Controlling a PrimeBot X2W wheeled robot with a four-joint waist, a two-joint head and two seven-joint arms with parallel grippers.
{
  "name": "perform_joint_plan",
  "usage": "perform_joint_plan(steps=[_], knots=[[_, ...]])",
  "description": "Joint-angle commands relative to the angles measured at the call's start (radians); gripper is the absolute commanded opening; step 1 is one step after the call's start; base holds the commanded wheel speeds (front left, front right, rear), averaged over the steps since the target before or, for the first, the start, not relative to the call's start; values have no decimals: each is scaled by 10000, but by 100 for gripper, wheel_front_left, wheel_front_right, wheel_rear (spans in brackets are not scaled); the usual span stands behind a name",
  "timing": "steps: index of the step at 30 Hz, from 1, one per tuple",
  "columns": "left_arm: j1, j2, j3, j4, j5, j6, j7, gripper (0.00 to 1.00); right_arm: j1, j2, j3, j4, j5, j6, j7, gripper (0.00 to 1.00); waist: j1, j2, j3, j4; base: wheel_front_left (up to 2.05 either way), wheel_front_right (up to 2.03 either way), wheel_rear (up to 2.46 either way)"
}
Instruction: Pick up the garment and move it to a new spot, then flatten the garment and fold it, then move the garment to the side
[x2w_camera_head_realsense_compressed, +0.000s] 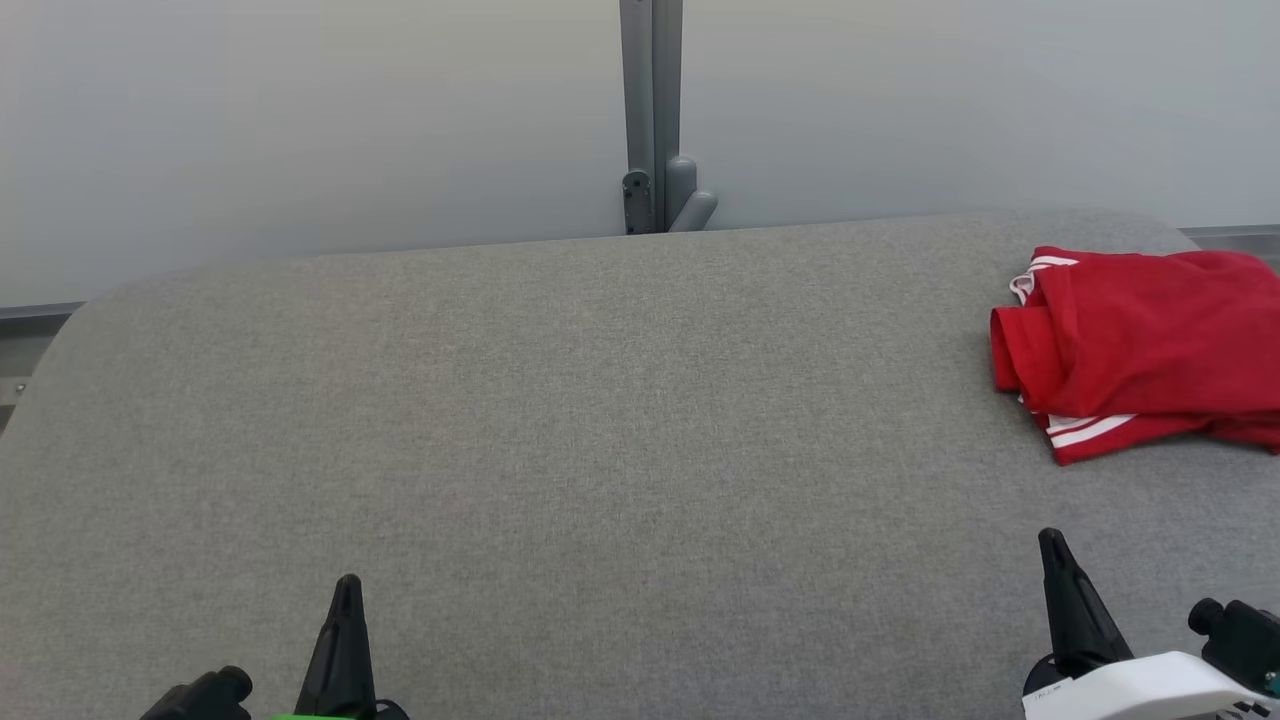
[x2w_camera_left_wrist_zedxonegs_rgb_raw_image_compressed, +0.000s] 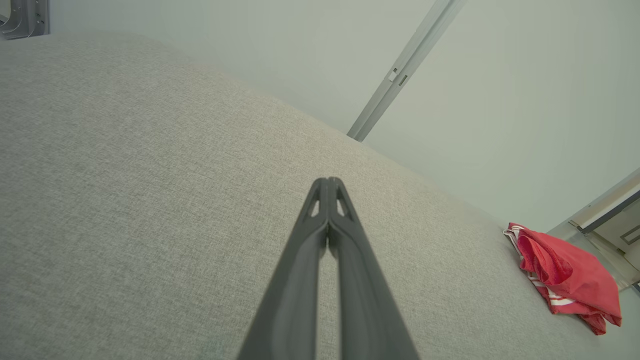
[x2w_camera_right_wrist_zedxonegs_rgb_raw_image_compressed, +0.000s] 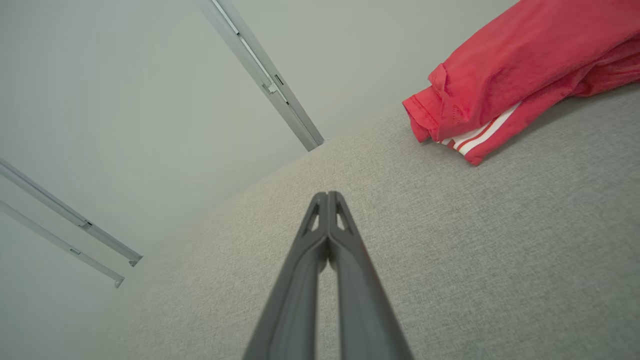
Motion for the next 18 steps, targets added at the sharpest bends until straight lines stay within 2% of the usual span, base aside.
perform_joint_plan(steps=[1,18], knots=[[-306,79,45,-105,-321,-69,42,0,-244,-79,-81,-86,316,-3,70,0,0,0,6,-2,0,0,0],[-627,86,148,-34,-2709,-287,470,0,-492,-64,-575,113,2748,-4,832,0,0,0,120,-31,0,0,0]])
